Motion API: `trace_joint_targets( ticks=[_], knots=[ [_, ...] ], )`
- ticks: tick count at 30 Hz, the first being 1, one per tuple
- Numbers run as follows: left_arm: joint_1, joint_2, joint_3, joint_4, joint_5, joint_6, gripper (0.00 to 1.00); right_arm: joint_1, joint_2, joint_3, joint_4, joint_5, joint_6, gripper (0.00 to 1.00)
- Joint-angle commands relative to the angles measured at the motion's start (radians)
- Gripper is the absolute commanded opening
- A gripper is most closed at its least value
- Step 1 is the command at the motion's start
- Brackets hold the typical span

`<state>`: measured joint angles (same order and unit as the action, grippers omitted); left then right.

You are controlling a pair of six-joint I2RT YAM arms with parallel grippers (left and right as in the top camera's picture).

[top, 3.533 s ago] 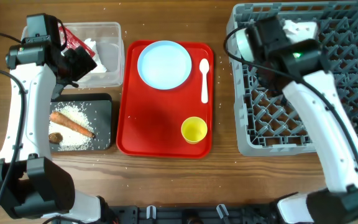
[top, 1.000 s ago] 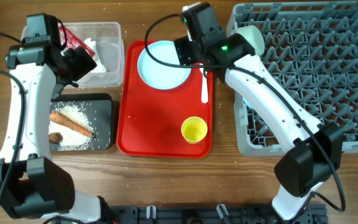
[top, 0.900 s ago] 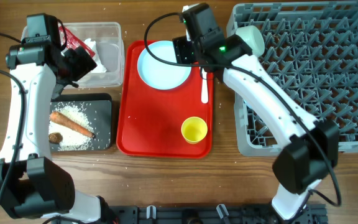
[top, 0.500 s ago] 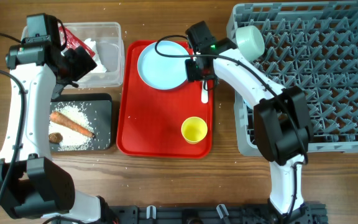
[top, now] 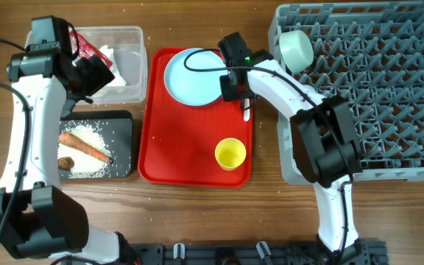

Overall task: Sort waste into correct bins and load items into the dishwasher rack
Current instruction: 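Lift the blue plate with the right gripper toward the rack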

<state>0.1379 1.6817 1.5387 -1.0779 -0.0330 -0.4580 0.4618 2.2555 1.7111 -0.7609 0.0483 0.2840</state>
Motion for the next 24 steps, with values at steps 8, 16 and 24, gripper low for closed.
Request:
trace_joint_targets(
  ticks=[8,16,24],
  knots=[
    [0.005,-0.011,0.016,-0.001,-0.013,0.009,1.00,-0.002,-0.086,0.024,0.079,-0.050,-0.019,0.46],
    [0.005,-0.011,0.016,0.003,-0.014,0.009,1.00,-0.002,-0.014,0.023,0.155,-0.076,-0.040,0.39],
    [0.005,-0.011,0.016,0.003,-0.013,0.009,1.00,-0.002,0.021,0.018,0.120,-0.074,-0.074,0.24]
  ],
)
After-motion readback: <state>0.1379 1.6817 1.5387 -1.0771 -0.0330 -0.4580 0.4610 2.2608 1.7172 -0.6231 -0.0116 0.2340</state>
